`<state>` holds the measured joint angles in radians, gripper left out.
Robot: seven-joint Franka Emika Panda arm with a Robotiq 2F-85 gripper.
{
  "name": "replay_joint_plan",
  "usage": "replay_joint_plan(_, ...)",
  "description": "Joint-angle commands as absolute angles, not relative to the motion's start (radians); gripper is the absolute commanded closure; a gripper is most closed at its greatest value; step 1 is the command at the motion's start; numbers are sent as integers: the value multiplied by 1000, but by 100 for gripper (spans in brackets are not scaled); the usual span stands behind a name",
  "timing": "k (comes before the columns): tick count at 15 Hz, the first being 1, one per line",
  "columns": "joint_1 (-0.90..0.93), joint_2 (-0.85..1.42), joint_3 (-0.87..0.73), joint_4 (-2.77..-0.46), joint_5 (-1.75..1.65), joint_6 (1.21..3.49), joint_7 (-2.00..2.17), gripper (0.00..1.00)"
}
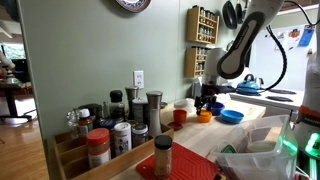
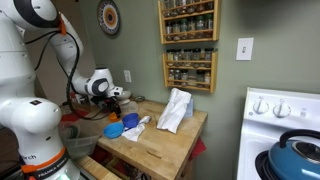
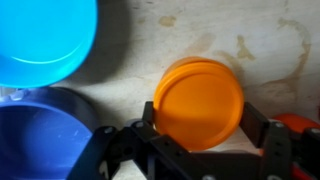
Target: Put the orange lid on the orange bowl
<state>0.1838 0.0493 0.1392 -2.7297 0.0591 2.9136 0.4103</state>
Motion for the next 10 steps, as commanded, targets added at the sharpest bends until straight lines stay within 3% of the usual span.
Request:
replay_joint_plan(1,184,46,155,-2749,105,2932,367,15)
replay_joint_plan(10,182,41,158,-2755,111,2933,356,15)
